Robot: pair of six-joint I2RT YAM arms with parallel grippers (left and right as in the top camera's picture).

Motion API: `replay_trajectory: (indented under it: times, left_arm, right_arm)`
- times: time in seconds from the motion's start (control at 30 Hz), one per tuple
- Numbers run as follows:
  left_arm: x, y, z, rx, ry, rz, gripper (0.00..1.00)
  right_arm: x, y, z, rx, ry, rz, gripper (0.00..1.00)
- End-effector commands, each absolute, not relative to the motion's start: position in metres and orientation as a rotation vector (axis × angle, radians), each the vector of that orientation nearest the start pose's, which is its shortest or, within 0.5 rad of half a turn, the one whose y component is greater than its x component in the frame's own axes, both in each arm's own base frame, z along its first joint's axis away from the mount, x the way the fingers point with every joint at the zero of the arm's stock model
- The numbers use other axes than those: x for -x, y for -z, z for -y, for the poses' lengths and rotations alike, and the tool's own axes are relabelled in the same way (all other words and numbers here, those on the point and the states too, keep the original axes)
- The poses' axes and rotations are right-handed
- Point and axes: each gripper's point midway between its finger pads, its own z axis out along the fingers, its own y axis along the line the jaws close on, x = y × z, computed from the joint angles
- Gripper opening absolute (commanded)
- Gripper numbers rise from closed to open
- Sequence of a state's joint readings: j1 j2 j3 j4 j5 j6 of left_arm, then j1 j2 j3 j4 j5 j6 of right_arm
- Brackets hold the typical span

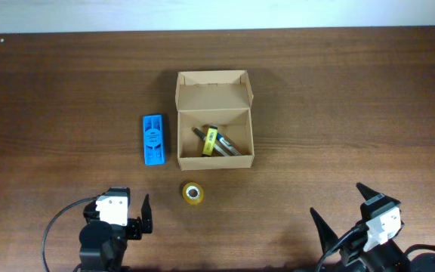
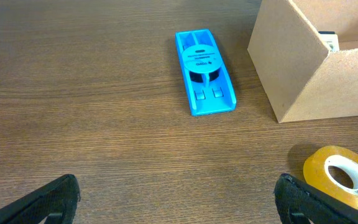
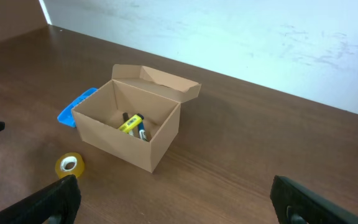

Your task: Pack container

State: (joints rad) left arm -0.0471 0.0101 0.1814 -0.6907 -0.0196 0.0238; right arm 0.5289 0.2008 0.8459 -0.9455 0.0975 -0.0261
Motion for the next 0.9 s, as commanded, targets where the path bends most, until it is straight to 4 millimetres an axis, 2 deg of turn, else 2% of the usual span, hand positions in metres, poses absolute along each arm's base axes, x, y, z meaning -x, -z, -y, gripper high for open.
replay_trajectory:
  times: [0.0, 0.17, 0.23, 0.37, 0.47, 0.57, 0.63, 0.73, 0.87]
  left_arm:
    - [-0.201, -0.094, 0.004, -0.071, -0.028, -2.088, 1.0]
    - [-0.2, -0.096, 0.004, -0.073, -0.029, -2.114, 1.0]
    - [-0.201, -0.106, 0.004, -0.075, -0.028, -2.138, 1.0]
    - [-0.209, -0.144, 0.021, -0.131, 0.08, -2.143, 1.0]
    - [-0.22, -0.186, 0.041, -0.196, 0.196, -2.125, 1.0]
    - [-0.236, -0.217, 0.046, -0.213, 0.229, -2.123, 1.0]
    - [-0.256, -0.24, 0.048, -0.215, 0.239, -2.138, 1.0]
    - [-0.28, -0.251, 0.049, -0.21, 0.248, -2.217, 1.0]
    - [-0.321, -0.247, 0.05, -0.198, 0.261, -2.37, 1.0]
  right_arm:
    - [-0.144, -0.287, -0.06, 0.423, -0.24, -1.829, 0.99]
    - [-0.144, -0.287, -0.06, 0.423, -0.24, -1.829, 0.99]
    - [-0.144, -0.287, -0.06, 0.423, -0.24, -1.829, 0.99]
    - [-0.144, -0.287, -0.06, 0.423, -0.24, -1.829, 0.99]
    - [-0.144, -0.287, -0.06, 0.423, -0.24, -1.829, 0.99]
    - [-0.144, -0.287, -0.06, 0.423, -0.24, -1.829, 0.99]
    - [-0.144, -0.287, -0.06, 0.423, -0.24, -1.829, 0.99]
    - [-0.144, -0.287, -0.06, 0.423, -0.24, -1.829, 0.99]
    - [-0.144, -0.287, -0.06, 0.423, -0.24, -1.829, 0.99]
